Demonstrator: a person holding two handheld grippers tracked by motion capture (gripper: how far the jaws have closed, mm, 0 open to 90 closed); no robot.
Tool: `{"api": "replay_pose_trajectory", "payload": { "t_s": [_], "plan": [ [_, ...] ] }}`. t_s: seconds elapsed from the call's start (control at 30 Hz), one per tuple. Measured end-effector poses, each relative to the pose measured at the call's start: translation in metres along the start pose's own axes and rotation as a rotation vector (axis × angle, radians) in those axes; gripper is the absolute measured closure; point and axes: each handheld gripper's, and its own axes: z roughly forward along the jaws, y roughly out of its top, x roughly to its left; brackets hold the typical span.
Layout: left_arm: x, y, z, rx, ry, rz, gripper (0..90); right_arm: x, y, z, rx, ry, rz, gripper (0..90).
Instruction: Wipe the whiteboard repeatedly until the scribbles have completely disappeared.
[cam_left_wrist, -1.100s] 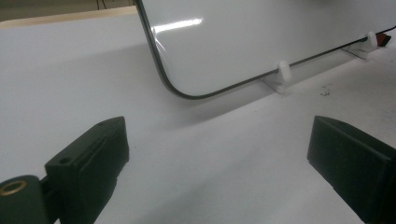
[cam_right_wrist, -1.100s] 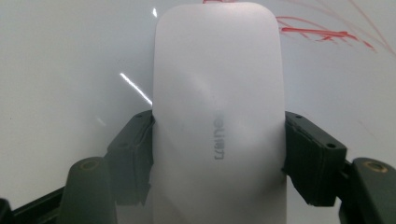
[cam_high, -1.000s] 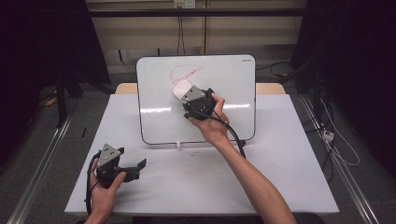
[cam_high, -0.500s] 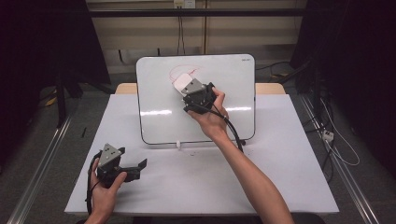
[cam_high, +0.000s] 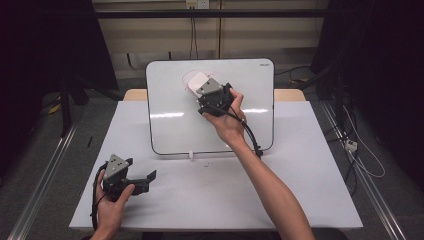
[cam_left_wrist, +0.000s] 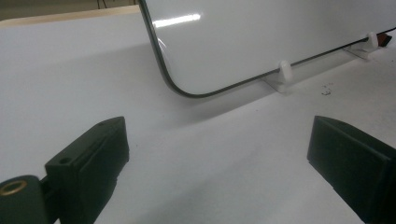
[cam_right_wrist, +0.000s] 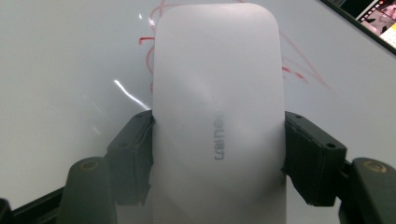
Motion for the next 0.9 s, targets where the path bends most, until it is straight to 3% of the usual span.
{"api": "replay_pose_trajectory", "payload": {
  "t_s": [0.27,0.63,0.9],
  "plan": [
    [0.0,0.0,-0.002,-0.003,0.01,0.001,5.5,-0.022,-0.005,-0.004,0.016,-0.061,0.074,31.8],
    [0.002,-0.001,-0.004,-0.012,0.025,-0.006,5.5,-0.049,-0.019,-0.012,0.03,-0.084,0.123,31.8],
    [0.002,-0.001,-0.003,-0.012,0.036,0.004,5.5,-0.08,-0.048,-0.027,0.044,-0.124,0.188,31.8]
  ]
}}
